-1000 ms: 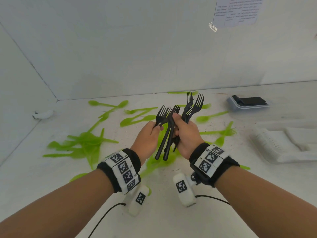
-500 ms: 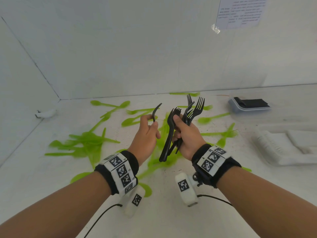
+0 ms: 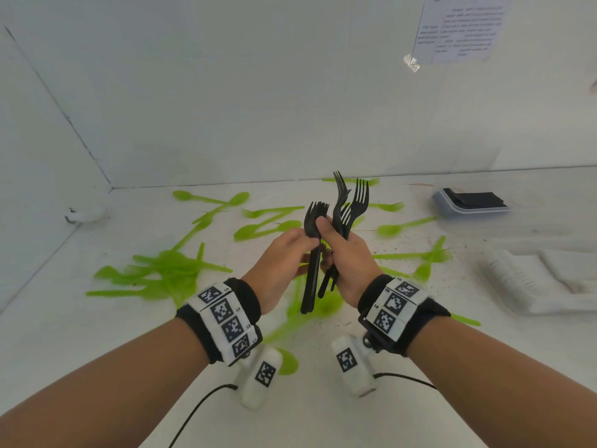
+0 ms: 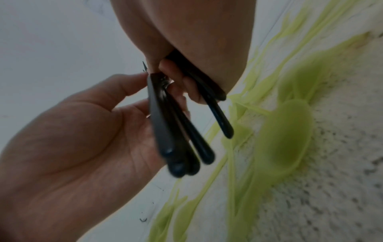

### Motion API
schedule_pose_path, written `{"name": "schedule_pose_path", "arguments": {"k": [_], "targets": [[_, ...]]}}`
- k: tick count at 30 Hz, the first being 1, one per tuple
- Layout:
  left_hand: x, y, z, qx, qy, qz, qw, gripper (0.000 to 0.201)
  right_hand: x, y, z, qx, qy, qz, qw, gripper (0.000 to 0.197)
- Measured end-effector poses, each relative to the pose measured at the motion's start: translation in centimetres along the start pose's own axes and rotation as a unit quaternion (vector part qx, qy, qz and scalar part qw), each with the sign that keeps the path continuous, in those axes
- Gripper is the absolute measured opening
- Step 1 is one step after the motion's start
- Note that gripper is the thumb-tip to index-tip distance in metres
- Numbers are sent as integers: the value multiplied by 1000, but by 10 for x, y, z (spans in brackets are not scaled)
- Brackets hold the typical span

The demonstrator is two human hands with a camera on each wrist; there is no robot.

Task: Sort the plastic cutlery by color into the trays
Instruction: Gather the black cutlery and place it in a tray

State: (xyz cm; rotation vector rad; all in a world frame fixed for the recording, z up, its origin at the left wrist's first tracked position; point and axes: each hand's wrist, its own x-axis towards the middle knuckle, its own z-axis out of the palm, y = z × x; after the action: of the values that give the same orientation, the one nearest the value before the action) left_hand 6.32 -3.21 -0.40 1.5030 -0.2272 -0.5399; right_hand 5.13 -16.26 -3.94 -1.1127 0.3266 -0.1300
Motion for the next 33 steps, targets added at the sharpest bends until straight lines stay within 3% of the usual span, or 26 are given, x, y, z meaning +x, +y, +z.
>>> {"name": "schedule_pose_path", "arguments": {"k": [5, 7, 13, 19, 23, 28, 29, 33], "targets": [[0, 2, -16, 74, -38, -3, 997, 18, 2, -3, 0, -3, -2, 9, 1000, 28], [-2, 4, -20, 61, -58, -7, 996, 14, 2, -3, 2, 7, -14, 4, 1000, 27], [3, -2, -23, -17, -76, -54, 995, 26, -3, 3, 18, -24, -26, -1, 999, 31], [13, -5, -37, -18, 7, -41, 999, 10, -3, 2, 23, -49, 28, 13, 998, 21], [23, 2, -50, -107, 40, -51, 992, 22, -8, 2, 29, -21, -33, 19, 999, 12], [30, 9, -48, -85, -10, -40, 996, 62, -18, 3, 35, -57, -125, 79, 987, 26], [28, 9, -45, -75, -7, -36, 996, 61, -19, 4, 35, -68, -123, 83, 987, 27], [29, 2, -38, -61, 28, -23, 998, 17, -21, 7, 30, -132, -99, 73, 984, 37]]}}
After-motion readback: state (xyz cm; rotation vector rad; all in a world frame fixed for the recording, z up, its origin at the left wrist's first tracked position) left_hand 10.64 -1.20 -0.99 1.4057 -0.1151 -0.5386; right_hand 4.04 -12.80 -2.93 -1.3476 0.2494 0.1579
